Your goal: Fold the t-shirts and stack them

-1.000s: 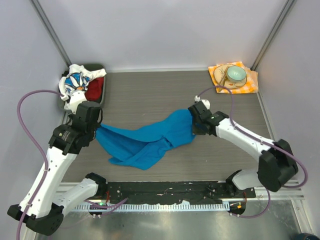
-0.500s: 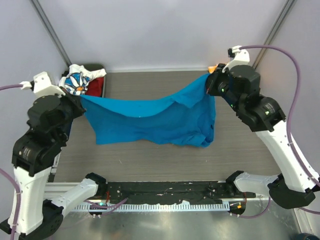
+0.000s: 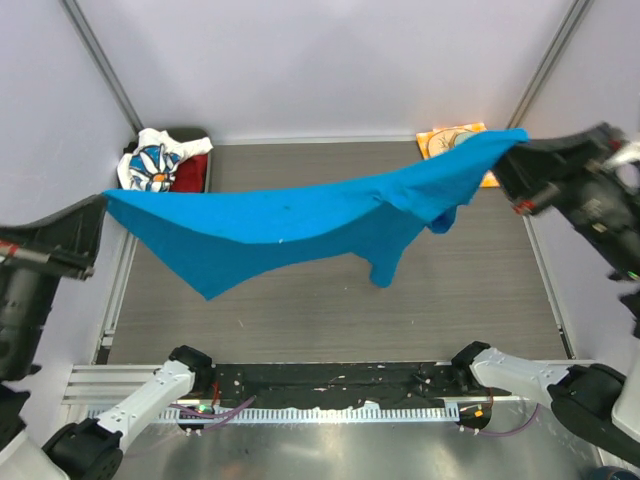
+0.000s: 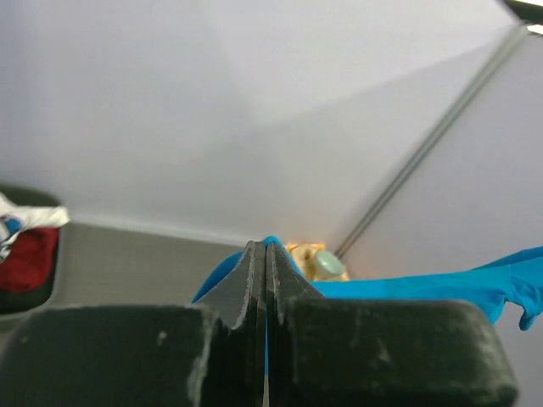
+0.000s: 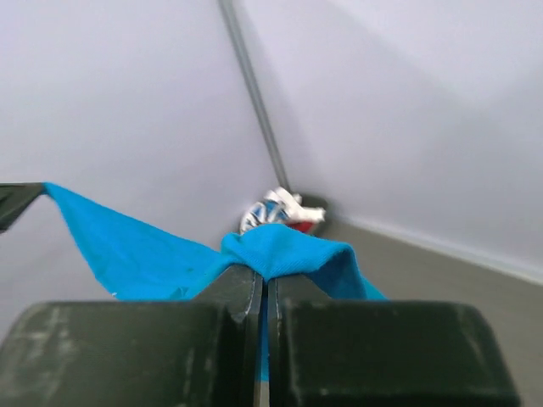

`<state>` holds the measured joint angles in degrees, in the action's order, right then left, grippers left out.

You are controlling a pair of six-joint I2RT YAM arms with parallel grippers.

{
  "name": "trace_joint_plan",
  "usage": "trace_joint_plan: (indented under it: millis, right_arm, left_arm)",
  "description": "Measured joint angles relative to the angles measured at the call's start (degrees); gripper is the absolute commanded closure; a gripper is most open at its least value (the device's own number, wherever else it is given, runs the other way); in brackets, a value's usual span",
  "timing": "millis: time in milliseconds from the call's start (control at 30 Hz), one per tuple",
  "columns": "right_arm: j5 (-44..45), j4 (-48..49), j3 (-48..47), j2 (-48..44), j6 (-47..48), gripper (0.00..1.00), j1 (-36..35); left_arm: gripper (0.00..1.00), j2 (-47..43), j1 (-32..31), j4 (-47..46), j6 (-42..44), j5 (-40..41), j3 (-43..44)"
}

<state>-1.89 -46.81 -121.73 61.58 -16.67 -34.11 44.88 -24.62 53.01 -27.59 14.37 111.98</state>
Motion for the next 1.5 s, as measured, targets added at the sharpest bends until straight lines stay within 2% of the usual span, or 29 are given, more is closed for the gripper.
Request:
trace_joint_plan:
  millis: [200,367,500,667,900,1033,1167,1333,1500]
  right_arm:
    - [-10.64,2.38,-6.34,-6.43,-0.87,0.99,0.00]
    - [-14.40,5.09,-11.69,-8.79,-2.32,0.99,0.09]
    - [-15.26,6.47,-11.67,-9.25,-3.15,0.99,0.15]
    - [-13.33,7.30,-1.20,-9.99,-3.21,0.99,0.22]
    - [-4.98,8.39,22.01,-7.93,-3.26,0.99,0.24]
    - [0.66,10.88,35.54,-2.75,-3.39,0.99,0.24]
    - [7.61,12.48,42.91,9.90,-2.89,0.99,0.39]
    - [12.26,12.96,40.46,27.04,-2.27,0.99,1.51]
    - [13.79,10.82,27.65,40.61,-2.78,0.99,5.49]
  left_arm:
    - [1.00,-4.83,0.02,-4.02,-0.46,-9.64,3.41]
    - [1.00,-5.31,0.02,-5.64,-0.57,-14.10,8.61]
    - [1.00,-5.33,0.02,-6.40,-0.70,-14.95,8.94]
    - [1.00,-5.75,0.02,-7.04,-0.66,-14.16,3.26]
    - [1.00,-6.58,0.02,-7.87,-1.03,-9.75,-14.25]
    - [1.00,-6.75,0.02,-8.07,-2.12,-5.81,-23.98]
    - [1.00,-6.45,0.02,-8.24,-3.13,-1.73,-31.17]
    - [1.00,-3.17,0.02,-9.44,-4.74,1.51,-34.71]
    - [1.00,1.05,0.02,-10.14,-5.35,2.82,-35.21]
